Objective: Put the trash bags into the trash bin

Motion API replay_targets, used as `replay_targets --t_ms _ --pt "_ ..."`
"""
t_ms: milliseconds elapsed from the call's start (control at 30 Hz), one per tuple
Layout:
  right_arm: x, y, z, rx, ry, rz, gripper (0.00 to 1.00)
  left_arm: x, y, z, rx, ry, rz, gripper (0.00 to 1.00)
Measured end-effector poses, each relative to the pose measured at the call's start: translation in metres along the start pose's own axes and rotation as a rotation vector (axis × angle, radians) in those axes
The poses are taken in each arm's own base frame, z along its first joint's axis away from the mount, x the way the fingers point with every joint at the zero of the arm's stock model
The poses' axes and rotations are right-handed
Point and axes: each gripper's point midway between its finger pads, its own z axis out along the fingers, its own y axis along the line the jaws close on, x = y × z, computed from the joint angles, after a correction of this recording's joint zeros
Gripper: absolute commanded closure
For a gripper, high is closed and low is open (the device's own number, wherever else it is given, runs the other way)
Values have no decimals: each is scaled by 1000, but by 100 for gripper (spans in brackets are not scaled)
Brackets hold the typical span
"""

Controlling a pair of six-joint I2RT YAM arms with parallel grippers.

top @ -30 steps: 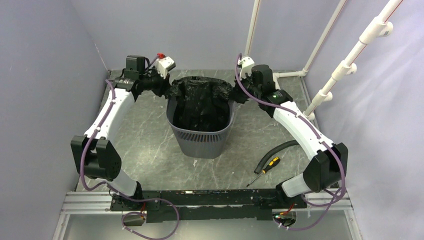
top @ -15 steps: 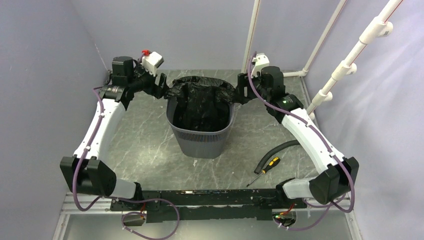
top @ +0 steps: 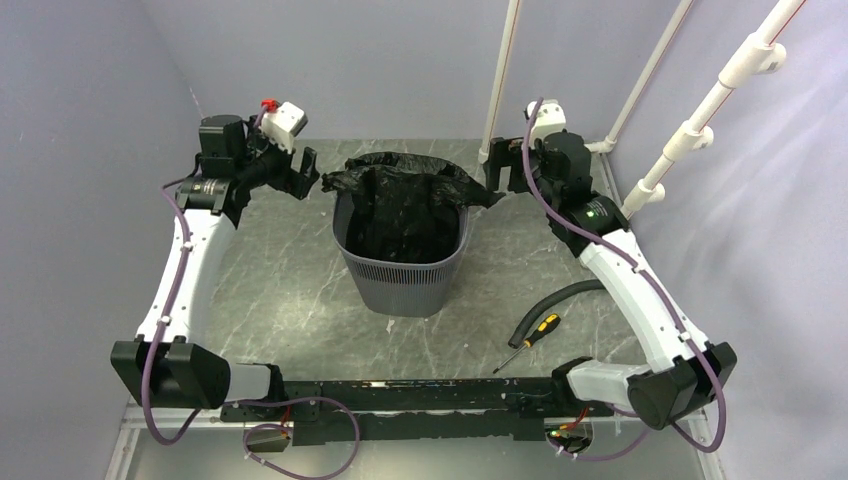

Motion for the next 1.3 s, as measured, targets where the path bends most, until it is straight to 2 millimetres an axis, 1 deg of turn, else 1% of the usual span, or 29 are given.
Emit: replay_targets --t_ms 133,233,267,333,400,467,567,633,700,767,867,967,1167,1300 --pt "-14 2 -18 -16 -45 16 3 -3 5 -9 -33 -8 -11 7" --pt "-28 11 -35 -74 -88 19 5 -10 10 -21 -74 -28 -34 7" --pt "-34 16 -41 -109 -99 14 6 -13 10 -24 -82 -36 -36 7" --pt "-47 30 -51 -191 -126 0 8 -22 9 -37 -100 -70 -45 7" --pt "-56 45 -59 -277 -143 -18 10 -33 4 -50 -96 -111 -35 7" --pt "-59 60 -66 -369 -147 -40 13 -46 -8 -64 -63 -166 -15 7" --pt "-54 82 -73 -507 -120 -71 17 -62 -31 -80 32 -237 20 7" --pt "-50 92 -73 -574 -92 -83 20 -71 -52 -89 140 -277 51 7" --pt "-44 102 -72 -636 -53 -91 21 -80 -69 -95 239 -313 88 7" --pt "-39 107 -68 -673 -19 -103 22 -84 -83 -100 326 -335 116 7" --pt "-30 112 -64 -710 25 -114 26 -88 -96 -103 421 -355 142 7" --pt "-23 116 -63 -737 57 -120 29 -90 -100 -98 481 -361 149 7" --pt "-17 122 -66 -772 79 -127 42 -82 -102 -77 574 -341 113 7" --pt "-16 124 -68 -779 79 -122 55 -81 -103 -71 601 -351 104 7"
